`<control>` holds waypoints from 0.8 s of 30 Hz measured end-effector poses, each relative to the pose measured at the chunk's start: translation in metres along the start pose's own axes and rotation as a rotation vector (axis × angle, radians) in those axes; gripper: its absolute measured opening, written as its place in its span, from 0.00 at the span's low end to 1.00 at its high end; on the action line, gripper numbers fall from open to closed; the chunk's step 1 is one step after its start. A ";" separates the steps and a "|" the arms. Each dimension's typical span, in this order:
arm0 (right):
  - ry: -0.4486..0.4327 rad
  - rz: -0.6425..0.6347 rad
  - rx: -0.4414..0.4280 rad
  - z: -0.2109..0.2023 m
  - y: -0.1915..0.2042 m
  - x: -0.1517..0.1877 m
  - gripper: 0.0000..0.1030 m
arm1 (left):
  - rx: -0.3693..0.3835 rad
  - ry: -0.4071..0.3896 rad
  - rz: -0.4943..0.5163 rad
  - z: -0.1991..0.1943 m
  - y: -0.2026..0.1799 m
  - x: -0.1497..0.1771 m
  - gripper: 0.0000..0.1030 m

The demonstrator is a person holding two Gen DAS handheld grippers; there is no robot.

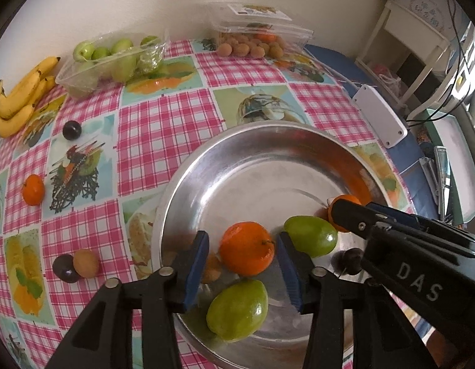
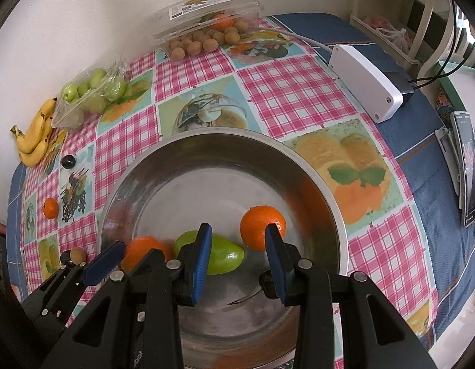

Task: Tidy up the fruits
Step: 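Open both tools to drop the tangerines into the bowl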

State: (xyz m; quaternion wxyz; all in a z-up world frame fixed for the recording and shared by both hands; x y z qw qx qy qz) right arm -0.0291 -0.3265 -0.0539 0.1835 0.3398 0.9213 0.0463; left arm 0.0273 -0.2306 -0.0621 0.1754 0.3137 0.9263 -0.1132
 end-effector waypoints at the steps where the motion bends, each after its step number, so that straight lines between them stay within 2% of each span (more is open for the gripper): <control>1: -0.001 -0.001 0.000 0.000 0.000 0.000 0.36 | -0.001 -0.003 0.002 -0.002 0.000 -0.001 0.49; 7: -0.015 -0.009 0.000 -0.006 0.000 -0.002 0.36 | 0.001 -0.026 -0.019 -0.016 0.006 -0.006 0.49; 11: -0.036 -0.013 -0.009 -0.013 0.003 -0.005 0.36 | -0.023 -0.032 -0.044 -0.025 0.016 -0.010 0.49; 24: -0.038 -0.056 -0.001 -0.018 0.012 0.002 0.36 | -0.079 -0.028 -0.224 -0.045 0.073 -0.012 0.49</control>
Point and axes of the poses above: each gripper's, at about its wrist camera, not at the fingertips, and z roughly the way its jaws point, y to its left, x to its underside, the point moved 6 cm from there along z, roughly the way its jaws point, and after that the axes turned 4 degrees about -x, right-handed, at the moved point
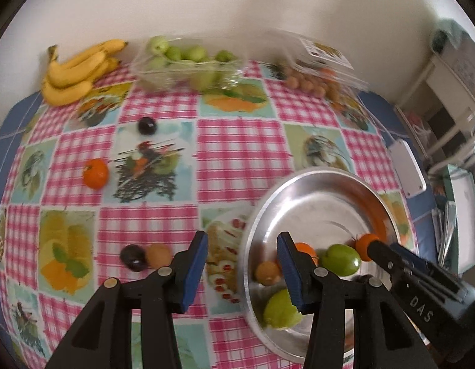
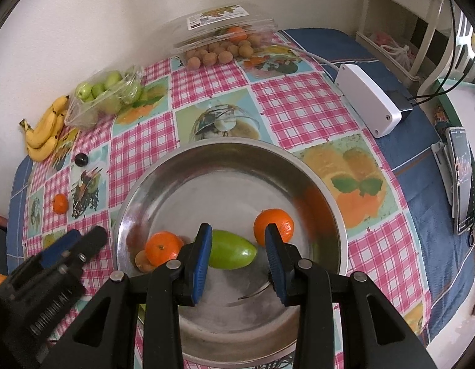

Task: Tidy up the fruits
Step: 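Open both tools to drop the tangerines into the bowl, then withdraw both tools from the bowl toward the plum and kiwi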

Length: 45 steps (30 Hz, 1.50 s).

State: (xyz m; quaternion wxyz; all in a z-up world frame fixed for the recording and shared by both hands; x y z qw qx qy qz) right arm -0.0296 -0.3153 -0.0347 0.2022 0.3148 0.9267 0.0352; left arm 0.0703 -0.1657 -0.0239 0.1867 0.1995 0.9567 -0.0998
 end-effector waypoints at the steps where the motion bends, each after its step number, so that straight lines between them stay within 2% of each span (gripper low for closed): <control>1: 0.001 -0.009 0.002 0.000 0.002 0.001 0.36 | -0.003 -0.001 -0.013 -0.001 0.005 -0.001 0.49; 11: 0.013 -0.051 0.016 0.000 0.010 0.006 0.36 | -0.019 -0.001 -0.092 -0.009 0.039 -0.005 0.50; 12: 0.014 -0.051 0.019 0.000 0.010 0.007 0.36 | -0.023 0.003 -0.097 -0.008 0.041 -0.004 0.53; 14: 0.017 -0.050 0.027 0.002 0.010 0.007 0.36 | -0.039 0.017 -0.105 -0.005 0.044 -0.003 0.68; 15: 0.021 -0.047 0.027 0.003 0.010 0.008 0.37 | -0.054 0.024 -0.104 -0.003 0.046 -0.002 0.69; 18: 0.034 -0.036 0.034 0.008 0.008 0.010 0.45 | -0.083 0.040 -0.097 0.003 0.051 0.001 0.70; 22: 0.045 -0.033 0.046 0.014 0.007 0.012 0.53 | -0.094 0.055 -0.108 0.009 0.056 0.003 0.86; 25: 0.053 -0.027 0.053 0.018 0.004 0.012 0.64 | -0.103 0.060 -0.110 0.012 0.058 0.005 0.90; 30: 0.064 -0.025 0.056 0.022 0.003 0.014 0.67 | -0.121 0.058 -0.112 0.014 0.062 0.006 0.93; 32: 0.068 -0.023 0.053 0.023 0.003 0.014 0.68 | -0.128 0.057 -0.112 0.015 0.063 0.006 0.99; 35: 0.072 -0.029 0.051 0.025 0.005 0.015 0.71 | -0.140 0.053 -0.118 0.016 0.067 0.006 1.00; 36: 0.072 -0.031 0.051 0.025 0.005 0.015 0.78 | -0.142 0.053 -0.120 0.016 0.068 0.006 1.00; 37: 0.072 -0.034 0.051 0.026 0.006 0.016 0.81 | -0.144 0.051 -0.125 0.016 0.069 0.006 1.00; 42: 0.072 -0.041 0.050 0.027 0.007 0.015 0.81 | -0.155 0.048 -0.137 0.017 0.075 0.006 1.00; 45: 0.072 -0.038 0.050 0.027 0.006 0.015 0.89 | -0.164 0.044 -0.142 0.017 0.077 0.006 1.00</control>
Point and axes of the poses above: each gripper's, at about its wrist camera, not at the fingertips, and z roughly the way its jaws point, y to its left, x to its underside, the point moved 6 cm from there along z, roughly the way its jaws point, and after that the axes turned 4 degrees about -x, right-handed, at the moved point
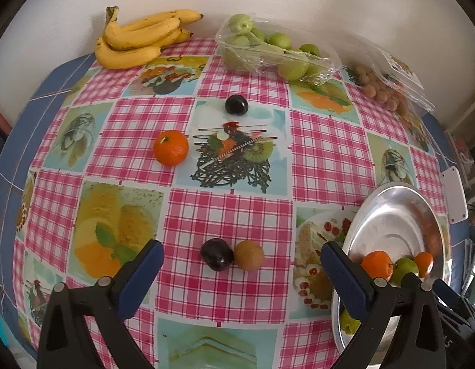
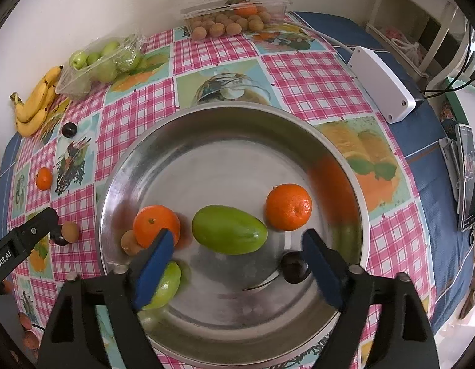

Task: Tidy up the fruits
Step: 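Withdraw both tools from the bowl toward the plum and kiwi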

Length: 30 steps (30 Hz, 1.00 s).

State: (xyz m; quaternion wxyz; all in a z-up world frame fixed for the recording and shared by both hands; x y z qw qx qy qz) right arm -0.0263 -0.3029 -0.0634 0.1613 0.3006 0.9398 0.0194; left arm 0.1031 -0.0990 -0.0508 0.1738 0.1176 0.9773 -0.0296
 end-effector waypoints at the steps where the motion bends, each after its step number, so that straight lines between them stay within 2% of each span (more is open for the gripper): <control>1: -0.003 -0.001 -0.002 0.000 0.000 0.000 0.89 | -0.004 -0.001 0.000 0.000 0.001 0.000 1.00; 8: -0.014 -0.013 -0.005 -0.001 0.003 0.000 0.89 | -0.019 -0.009 0.012 -0.001 0.003 -0.001 1.00; 18: -0.028 -0.014 -0.021 -0.006 0.007 0.000 0.89 | 0.012 -0.026 -0.009 -0.009 0.011 -0.005 1.00; 22: -0.040 -0.014 -0.036 -0.009 0.012 -0.002 0.89 | 0.014 -0.036 -0.042 -0.012 0.026 -0.010 1.00; 30: -0.062 -0.060 -0.085 -0.015 0.040 -0.004 0.89 | -0.033 -0.068 -0.142 -0.019 0.072 -0.018 1.00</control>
Point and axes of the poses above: each gripper's, at about its wrist camera, not at the fingertips, and z roughly the way its jaws point, y to its left, x to its underside, the point moved 6 cm from there along z, roughly the way its jaws point, and after that the axes turned 4 degrees about -x, right-handed, at the moved point
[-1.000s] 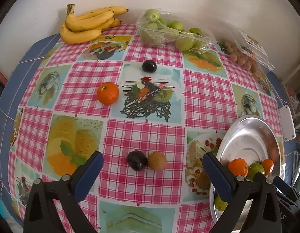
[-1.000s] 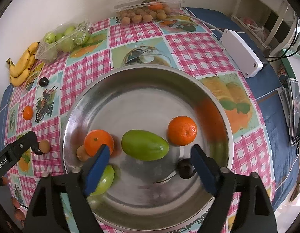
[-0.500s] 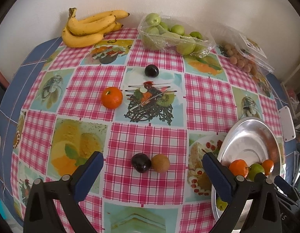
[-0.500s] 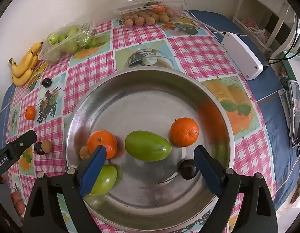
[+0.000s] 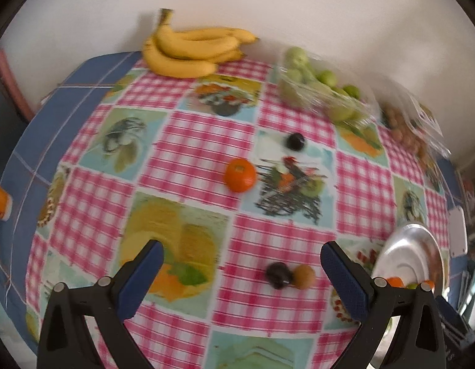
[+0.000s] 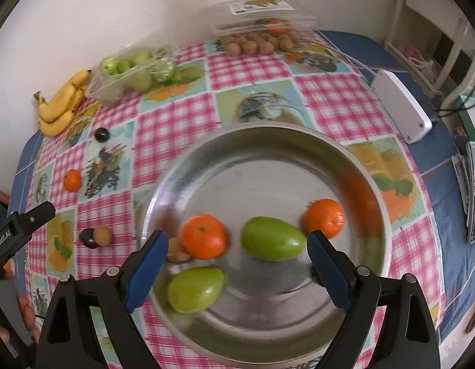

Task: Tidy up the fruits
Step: 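Withdraw both tools from the bowl toward the plum and kiwi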

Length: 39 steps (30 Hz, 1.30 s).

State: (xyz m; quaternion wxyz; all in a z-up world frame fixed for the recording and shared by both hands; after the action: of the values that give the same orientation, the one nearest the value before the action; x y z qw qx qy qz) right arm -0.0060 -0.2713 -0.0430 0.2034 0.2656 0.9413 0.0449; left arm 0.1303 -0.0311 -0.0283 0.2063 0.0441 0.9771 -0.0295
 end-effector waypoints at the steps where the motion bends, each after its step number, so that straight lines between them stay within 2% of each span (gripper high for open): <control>1: -0.001 -0.009 -0.007 0.000 0.004 0.000 0.89 | -0.007 -0.004 -0.013 0.000 0.006 -0.002 1.00; 11: 0.009 -0.128 -0.072 0.008 0.065 0.004 0.89 | -0.024 -0.023 -0.096 -0.005 0.046 -0.006 1.00; 24: 0.024 -0.261 -0.159 0.024 0.133 0.011 0.89 | -0.008 -0.013 -0.128 0.000 0.059 -0.006 1.00; 34: 0.040 -0.275 -0.149 0.042 0.145 0.013 0.89 | 0.001 0.020 -0.103 0.014 0.051 -0.003 1.00; 39: 0.021 -0.263 -0.168 0.041 0.146 0.011 0.82 | 0.005 0.046 -0.085 0.019 0.045 0.001 1.00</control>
State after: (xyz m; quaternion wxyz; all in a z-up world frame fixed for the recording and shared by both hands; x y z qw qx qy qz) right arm 0.0727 -0.1422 -0.0564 0.2190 0.1216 0.9630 0.0993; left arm 0.1419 0.0127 -0.0478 0.1824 0.0035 0.9824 -0.0396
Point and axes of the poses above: each gripper's, at about its wrist camera, not at the fingertips, and z roughly the way its jaws point, y to its left, x to its underside, the point moved 6 cm from there along z, roughly the way its jaws point, and after that the axes turned 4 degrees about -x, right-handed, at the moved point
